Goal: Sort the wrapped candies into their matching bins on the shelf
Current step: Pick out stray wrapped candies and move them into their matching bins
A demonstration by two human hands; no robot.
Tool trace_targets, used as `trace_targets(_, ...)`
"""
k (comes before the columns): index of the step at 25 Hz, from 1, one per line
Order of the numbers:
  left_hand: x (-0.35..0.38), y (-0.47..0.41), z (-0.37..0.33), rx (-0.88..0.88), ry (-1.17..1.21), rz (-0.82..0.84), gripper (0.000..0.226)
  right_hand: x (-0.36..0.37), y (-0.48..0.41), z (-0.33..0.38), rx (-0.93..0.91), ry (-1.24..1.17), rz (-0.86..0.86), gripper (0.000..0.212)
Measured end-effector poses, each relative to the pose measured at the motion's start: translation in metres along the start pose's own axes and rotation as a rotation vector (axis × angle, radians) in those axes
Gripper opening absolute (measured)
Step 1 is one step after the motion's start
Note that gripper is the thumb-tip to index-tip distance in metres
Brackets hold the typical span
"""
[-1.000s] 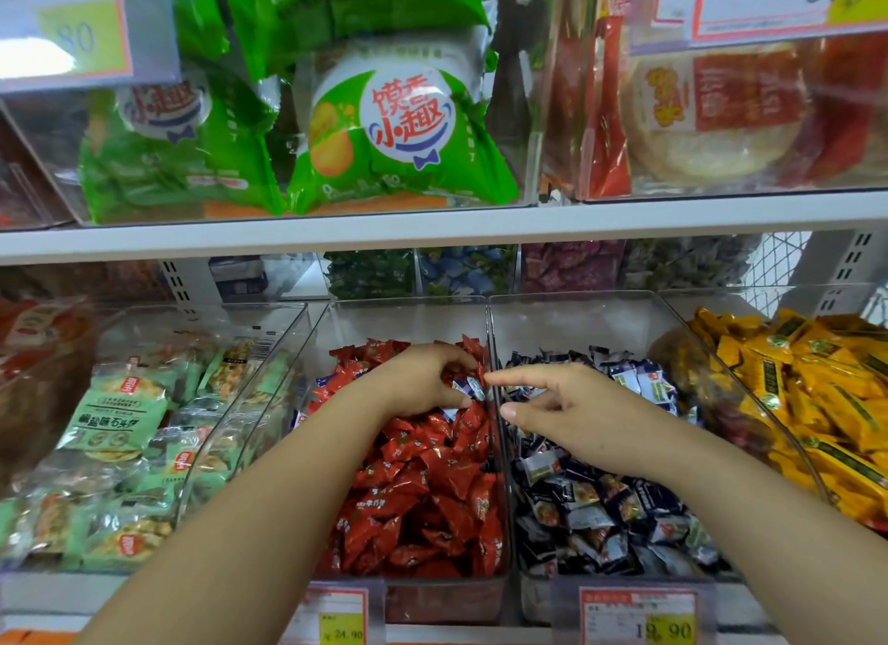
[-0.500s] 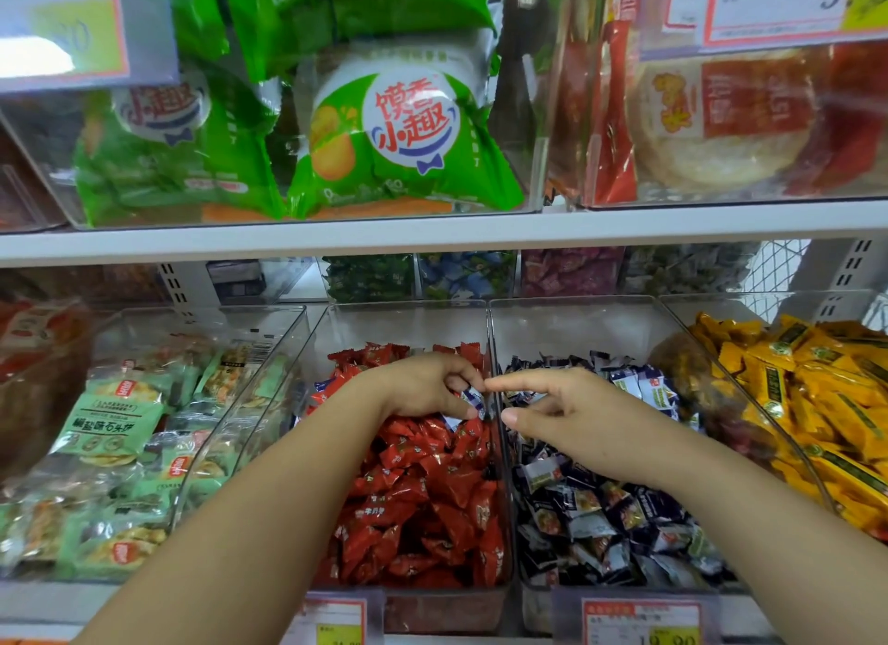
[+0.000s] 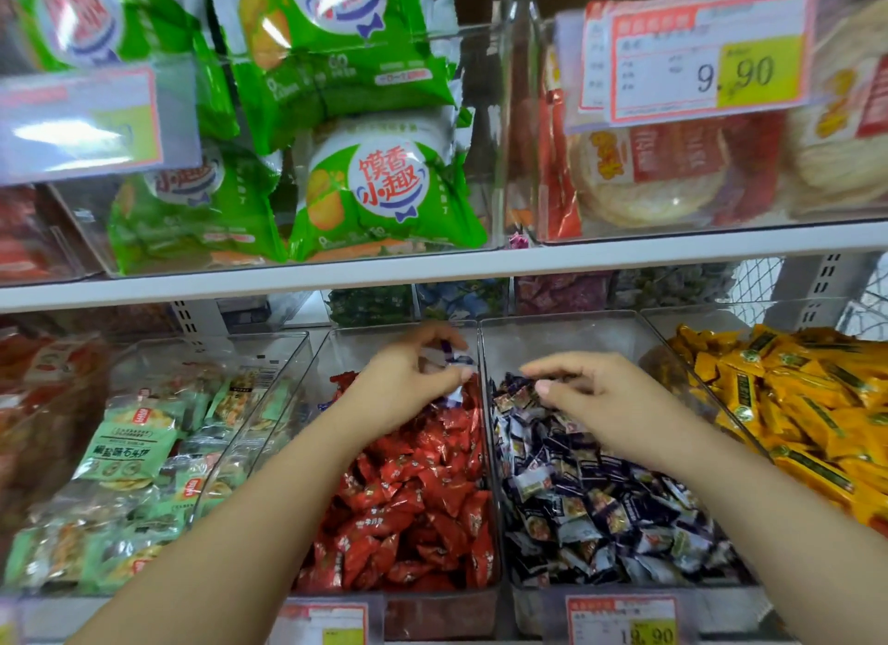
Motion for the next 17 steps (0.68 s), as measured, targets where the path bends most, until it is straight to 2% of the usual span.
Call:
trace_targets(2,0.009,-0.002,-0.026,0.046,-0.010,-0.008,0.020,-0.012,0.002,-0.006,0.007,-0.020,-0.087,0.021)
trace_targets(6,0.040,-0.009,-0.052,0.104,-0.080,0.132,0.025,-0.020,0.009,-0.012,0.000,-0.006,-0.133,0.018)
trace_targets(11,0.014,0.004,-0.016,-0.003,-0.129,0.009,0.004,-0.005,0.011,-0.010,0.000,0.049,-0.021,0.020)
trace_targets(12,0.013,0.010,-0.008,-0.022,-0.130,0.051,0.004,0.001,0.011,-0.007,-0.001,0.037,0.010,0.020)
trace_targets(17,0.044,0.040,0.007,0.019,-0.203,0.562,0.006,0.037,0.010,0.012,-0.033,0.071,0.183,0.025)
Point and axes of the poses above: each hand's wrist, its own y-axis away from the middle knuckle, its own x-axis out of the palm, z = x × y, the point moved 6 cm from there along -y, towards the middle knuckle, and after that the axes turned 5 degrees about -y, right-handed, at the moved point
